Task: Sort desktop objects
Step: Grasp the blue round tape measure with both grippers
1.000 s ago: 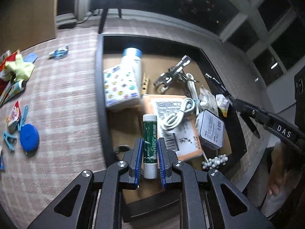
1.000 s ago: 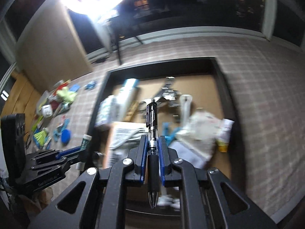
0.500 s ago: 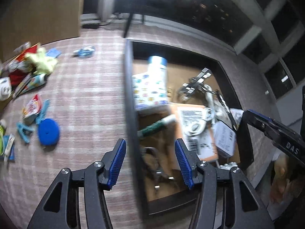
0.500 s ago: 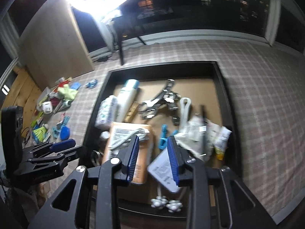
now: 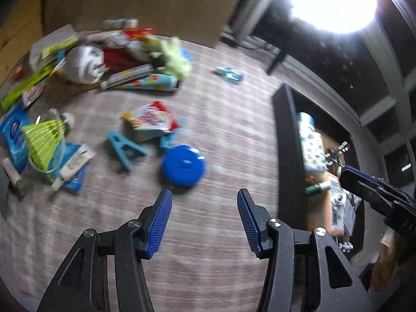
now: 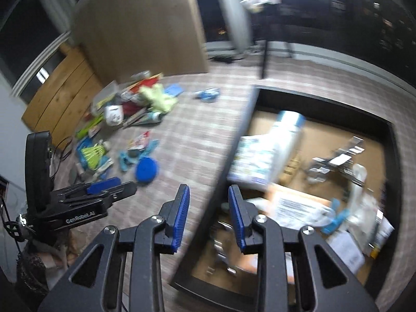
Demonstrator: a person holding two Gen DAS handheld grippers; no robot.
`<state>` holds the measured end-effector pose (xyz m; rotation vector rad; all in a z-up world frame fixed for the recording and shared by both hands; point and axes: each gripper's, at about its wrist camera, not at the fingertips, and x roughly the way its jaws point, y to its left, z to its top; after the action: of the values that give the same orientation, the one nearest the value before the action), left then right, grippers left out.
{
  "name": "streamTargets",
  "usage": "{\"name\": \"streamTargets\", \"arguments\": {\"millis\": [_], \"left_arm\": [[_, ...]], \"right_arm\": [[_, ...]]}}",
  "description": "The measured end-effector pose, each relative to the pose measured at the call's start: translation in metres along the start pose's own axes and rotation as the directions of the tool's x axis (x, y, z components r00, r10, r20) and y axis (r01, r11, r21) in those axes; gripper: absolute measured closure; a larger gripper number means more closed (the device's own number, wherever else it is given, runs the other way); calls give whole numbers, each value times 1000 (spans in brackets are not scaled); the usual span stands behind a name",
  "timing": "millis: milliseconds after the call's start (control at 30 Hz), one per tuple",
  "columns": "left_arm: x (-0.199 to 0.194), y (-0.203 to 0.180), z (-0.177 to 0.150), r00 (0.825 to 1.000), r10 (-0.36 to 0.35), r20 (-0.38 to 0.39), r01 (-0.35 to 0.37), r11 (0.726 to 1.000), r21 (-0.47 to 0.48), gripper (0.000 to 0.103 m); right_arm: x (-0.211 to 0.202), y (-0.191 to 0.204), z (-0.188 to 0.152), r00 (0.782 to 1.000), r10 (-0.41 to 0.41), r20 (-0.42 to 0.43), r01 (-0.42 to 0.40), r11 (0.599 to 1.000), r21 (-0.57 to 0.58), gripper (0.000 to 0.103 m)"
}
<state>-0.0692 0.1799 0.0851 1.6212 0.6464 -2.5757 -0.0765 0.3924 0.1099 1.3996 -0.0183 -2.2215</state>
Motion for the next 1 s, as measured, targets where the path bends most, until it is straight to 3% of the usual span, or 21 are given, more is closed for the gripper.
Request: {"name": "streamTargets", "arguments": {"millis": [233, 533, 1000], "left_arm": [[17, 29, 3, 1000, 1, -19, -2, 999, -44, 54], [45, 25, 8, 999, -14, -52, 12, 999, -31, 58], [53, 22, 17, 998, -50, -48, 49, 999, -19, 60]], "right_arm": [[73, 45, 24, 990, 53, -132, -60, 997, -50, 72], [139, 63, 42, 960, 108, -257, -116, 993, -18, 74], [175, 60, 42, 925, 186, -331, -169, 982, 81, 77]]}}
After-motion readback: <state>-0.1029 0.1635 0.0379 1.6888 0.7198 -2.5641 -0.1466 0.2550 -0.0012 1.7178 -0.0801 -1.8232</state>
